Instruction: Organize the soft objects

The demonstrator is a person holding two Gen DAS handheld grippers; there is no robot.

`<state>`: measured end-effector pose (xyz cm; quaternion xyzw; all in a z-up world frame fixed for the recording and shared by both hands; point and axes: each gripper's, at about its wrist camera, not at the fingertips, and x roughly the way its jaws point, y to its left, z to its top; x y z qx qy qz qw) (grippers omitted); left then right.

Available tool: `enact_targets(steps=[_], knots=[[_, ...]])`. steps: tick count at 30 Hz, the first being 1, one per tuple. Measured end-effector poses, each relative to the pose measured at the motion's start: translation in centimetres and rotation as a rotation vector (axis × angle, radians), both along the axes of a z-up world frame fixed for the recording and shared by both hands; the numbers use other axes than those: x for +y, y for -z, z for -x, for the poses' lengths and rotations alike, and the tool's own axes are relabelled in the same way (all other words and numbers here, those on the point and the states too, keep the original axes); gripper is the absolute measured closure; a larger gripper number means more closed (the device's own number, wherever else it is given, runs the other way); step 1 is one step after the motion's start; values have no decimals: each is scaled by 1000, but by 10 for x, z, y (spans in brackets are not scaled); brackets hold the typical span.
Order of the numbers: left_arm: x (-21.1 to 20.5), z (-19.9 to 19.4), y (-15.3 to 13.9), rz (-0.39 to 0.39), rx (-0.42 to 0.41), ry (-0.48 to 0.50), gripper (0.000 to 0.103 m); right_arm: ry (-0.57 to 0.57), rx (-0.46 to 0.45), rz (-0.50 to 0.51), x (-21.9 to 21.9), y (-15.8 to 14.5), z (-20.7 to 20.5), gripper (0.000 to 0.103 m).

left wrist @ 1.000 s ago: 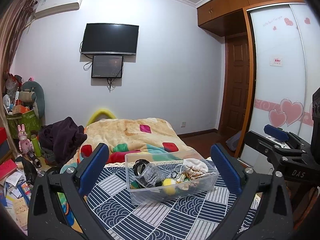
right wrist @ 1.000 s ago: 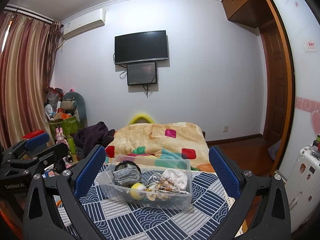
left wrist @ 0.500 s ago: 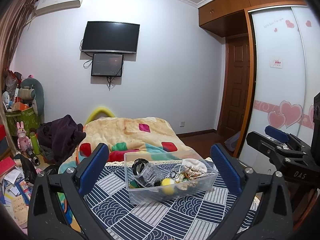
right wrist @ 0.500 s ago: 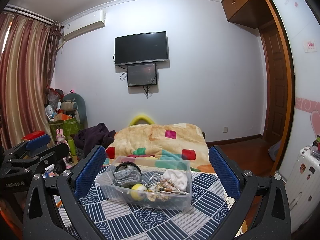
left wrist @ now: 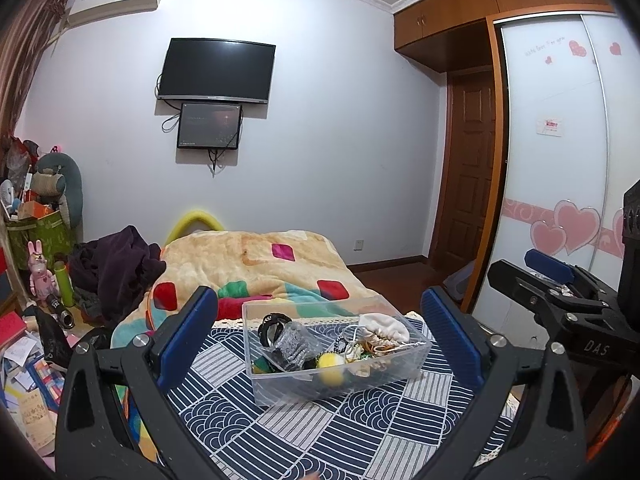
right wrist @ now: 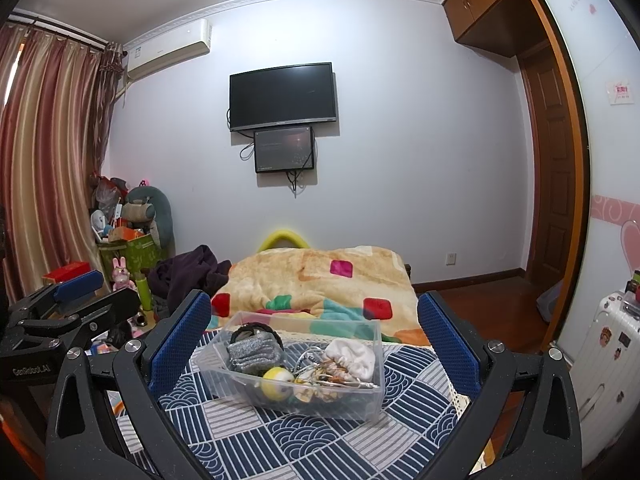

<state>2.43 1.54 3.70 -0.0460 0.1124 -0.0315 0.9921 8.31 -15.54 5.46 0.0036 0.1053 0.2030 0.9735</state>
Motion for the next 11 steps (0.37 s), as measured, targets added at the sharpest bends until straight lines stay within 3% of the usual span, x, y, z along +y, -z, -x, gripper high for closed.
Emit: enact_targets(steps=[11], knots=[[-1,0,0,-4,5,8,0,-2,1,3,0,2,0,0]])
